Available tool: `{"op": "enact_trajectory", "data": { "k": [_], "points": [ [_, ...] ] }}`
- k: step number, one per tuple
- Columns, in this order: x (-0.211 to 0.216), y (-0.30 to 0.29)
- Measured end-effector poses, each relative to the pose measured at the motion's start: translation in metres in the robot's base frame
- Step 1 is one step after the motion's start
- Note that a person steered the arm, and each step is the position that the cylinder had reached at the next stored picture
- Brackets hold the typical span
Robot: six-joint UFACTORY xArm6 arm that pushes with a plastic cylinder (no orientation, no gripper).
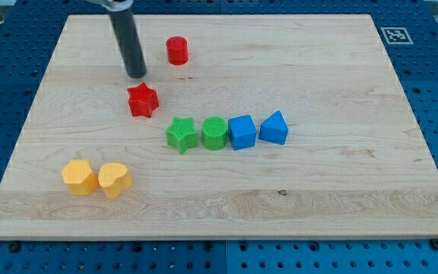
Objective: Place the red star above the yellow heart
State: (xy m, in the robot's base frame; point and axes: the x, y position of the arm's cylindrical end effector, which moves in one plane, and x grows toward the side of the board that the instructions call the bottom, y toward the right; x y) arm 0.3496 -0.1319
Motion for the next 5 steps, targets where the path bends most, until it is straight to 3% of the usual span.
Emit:
{"op": "enact_trajectory", "data": {
  "k": [5],
  "points": [
    [0.03, 0.027]
  ]
}}
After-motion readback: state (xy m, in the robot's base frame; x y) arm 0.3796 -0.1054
